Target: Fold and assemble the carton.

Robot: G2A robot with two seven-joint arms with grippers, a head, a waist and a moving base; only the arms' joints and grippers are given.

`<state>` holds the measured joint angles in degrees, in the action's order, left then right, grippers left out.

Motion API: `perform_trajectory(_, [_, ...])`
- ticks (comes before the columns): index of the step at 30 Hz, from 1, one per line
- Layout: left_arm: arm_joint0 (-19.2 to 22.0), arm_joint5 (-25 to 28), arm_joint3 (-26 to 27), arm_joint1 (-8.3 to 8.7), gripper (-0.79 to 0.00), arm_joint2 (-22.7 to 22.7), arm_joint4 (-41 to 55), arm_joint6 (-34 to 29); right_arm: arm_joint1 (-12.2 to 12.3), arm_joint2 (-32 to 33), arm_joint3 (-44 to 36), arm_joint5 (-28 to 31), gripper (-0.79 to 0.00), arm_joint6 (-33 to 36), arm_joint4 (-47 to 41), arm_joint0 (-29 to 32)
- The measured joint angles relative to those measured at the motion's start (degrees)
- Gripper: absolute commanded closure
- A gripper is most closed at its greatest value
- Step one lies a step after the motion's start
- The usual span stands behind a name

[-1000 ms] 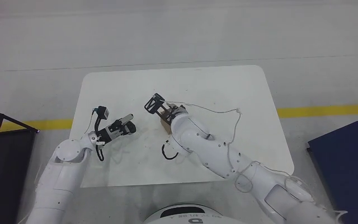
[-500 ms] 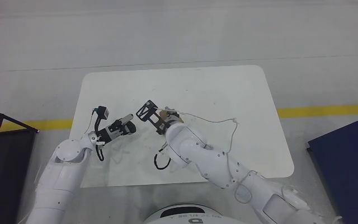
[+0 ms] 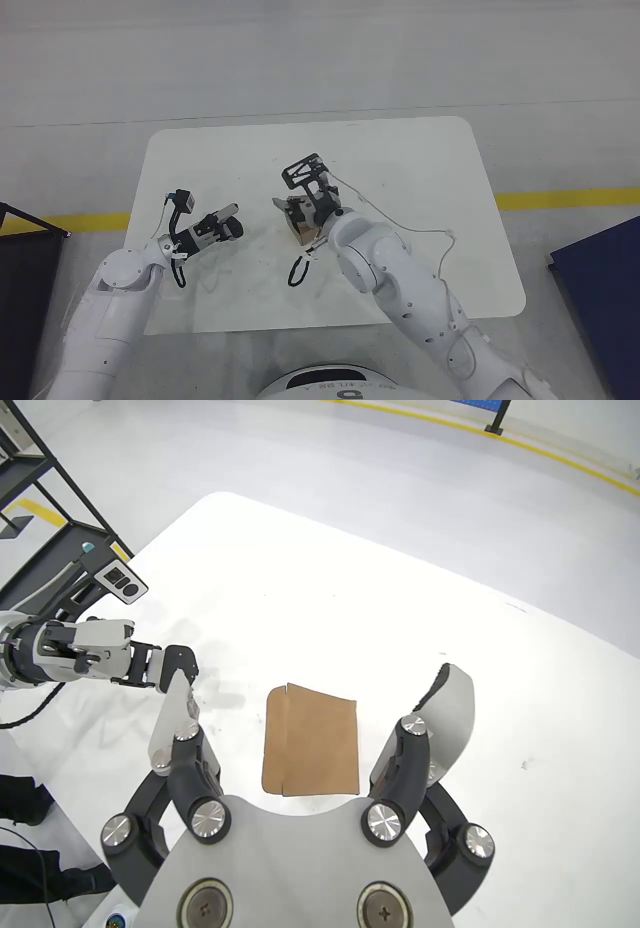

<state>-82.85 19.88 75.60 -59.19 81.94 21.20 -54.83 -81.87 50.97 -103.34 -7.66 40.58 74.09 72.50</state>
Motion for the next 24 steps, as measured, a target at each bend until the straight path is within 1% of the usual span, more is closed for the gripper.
perform_trajectory(1, [0.0,0.0,0.0,0.0,-0.785,0.0,0.0,0.0,0.0,0.1,0.6,0.6,-0.299,0.1,0.0,-0.1])
perform_trajectory(2, [0.0,0.0,0.0,0.0,-0.785,0.0,0.0,0.0,0.0,0.1,1.0,1.0,-0.286,0.2,0.0,-0.2])
perform_trajectory(3, [0.0,0.0,0.0,0.0,-0.785,0.0,0.0,0.0,0.0,0.0,1.4,1.7,-0.231,0.4,0.0,-0.4])
perform_trajectory(7, [0.0,0.0,0.0,0.0,-0.785,0.0,0.0,0.0,0.1,0.0,1.8,4.1,-0.203,1.6,0.5,-0.3])
perform_trajectory(10, [0.0,0.0,0.0,0.0,-0.785,0.0,0.0,0.0,0.3,0.3,1.4,4.9,-0.166,2.1,0.9,0.3])
perform_trajectory(19, [0.0,0.0,0.0,0.0,-0.785,0.0,0.0,0.0,0.9,1.9,-0.9,6.8,-0.194,1.5,0.1,3.7])
perform_trajectory(21, [0.0,0.0,0.0,0.0,-0.785,0.0,0.0,0.0,1.0,1.8,-0.7,7.2,-0.209,1.5,0.7,4.0])
perform_trajectory(24, [0.0,0.0,0.0,0.0,-0.785,0.0,0.0,0.0,1.0,1.2,0.2,7.3,-0.203,2.0,2.3,3.7])
